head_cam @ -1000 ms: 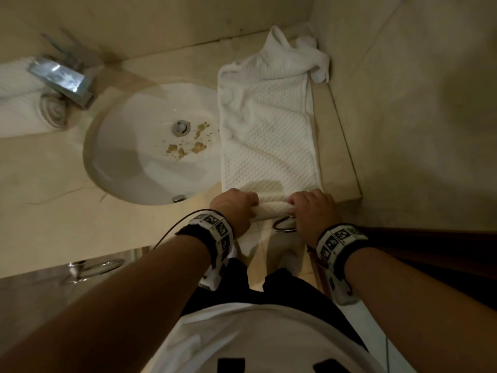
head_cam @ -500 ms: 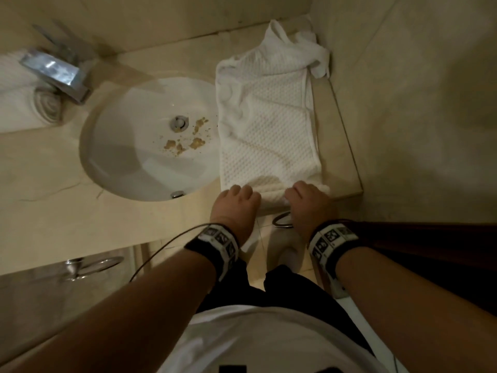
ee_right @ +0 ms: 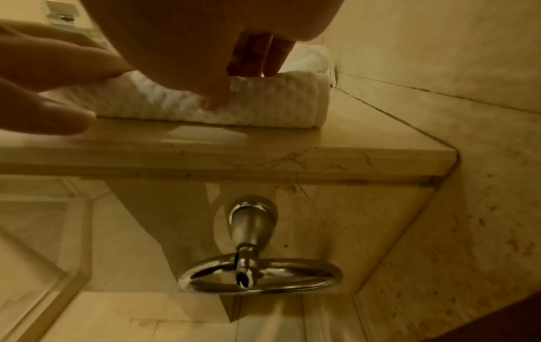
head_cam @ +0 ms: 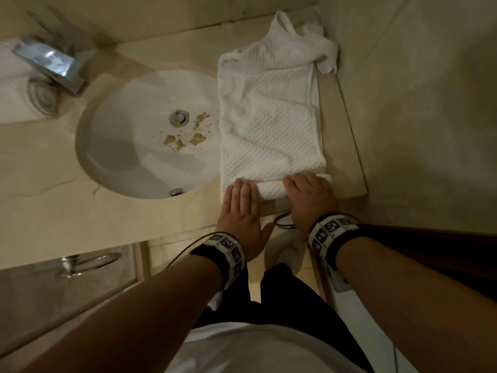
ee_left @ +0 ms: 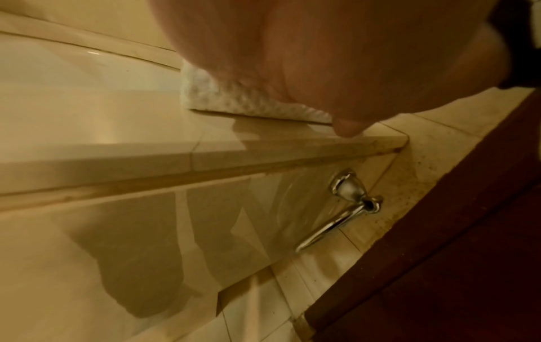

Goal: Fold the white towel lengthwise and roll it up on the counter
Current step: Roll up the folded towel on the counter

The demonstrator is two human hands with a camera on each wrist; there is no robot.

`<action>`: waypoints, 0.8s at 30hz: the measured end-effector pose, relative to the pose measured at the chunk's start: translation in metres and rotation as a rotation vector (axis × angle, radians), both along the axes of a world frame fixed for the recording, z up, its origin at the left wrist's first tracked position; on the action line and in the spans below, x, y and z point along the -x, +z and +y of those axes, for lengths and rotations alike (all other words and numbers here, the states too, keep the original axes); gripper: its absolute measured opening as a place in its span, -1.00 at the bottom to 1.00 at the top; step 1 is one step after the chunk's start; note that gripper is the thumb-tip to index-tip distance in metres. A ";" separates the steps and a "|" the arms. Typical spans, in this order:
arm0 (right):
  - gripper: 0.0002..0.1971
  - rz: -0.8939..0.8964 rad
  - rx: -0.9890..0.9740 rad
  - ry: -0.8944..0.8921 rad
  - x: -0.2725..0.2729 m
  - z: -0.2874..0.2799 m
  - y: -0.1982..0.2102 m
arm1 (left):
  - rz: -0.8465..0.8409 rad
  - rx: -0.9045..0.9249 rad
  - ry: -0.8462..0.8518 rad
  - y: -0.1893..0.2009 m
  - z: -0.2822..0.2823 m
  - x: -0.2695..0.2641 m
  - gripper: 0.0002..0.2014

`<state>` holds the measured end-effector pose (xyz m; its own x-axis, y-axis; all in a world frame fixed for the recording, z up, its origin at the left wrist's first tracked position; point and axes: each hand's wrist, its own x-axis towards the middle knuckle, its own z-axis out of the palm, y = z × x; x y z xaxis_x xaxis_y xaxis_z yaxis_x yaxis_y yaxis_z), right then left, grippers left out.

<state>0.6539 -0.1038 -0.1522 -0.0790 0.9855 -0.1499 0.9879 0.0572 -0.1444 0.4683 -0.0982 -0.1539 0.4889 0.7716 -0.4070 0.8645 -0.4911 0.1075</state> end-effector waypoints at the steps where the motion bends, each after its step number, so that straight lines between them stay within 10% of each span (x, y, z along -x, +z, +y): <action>1: -0.54 0.035 -0.024 -0.007 -0.002 0.002 -0.001 | 0.001 -0.005 -0.001 -0.001 0.004 0.000 -0.01; 8: -0.88 0.100 -0.253 0.045 -0.016 0.003 -0.016 | 0.031 0.042 0.022 0.002 0.025 -0.004 0.00; 24: -0.28 -0.015 0.060 -0.011 -0.006 0.021 -0.014 | 0.011 -0.081 0.097 0.002 0.050 -0.018 -0.16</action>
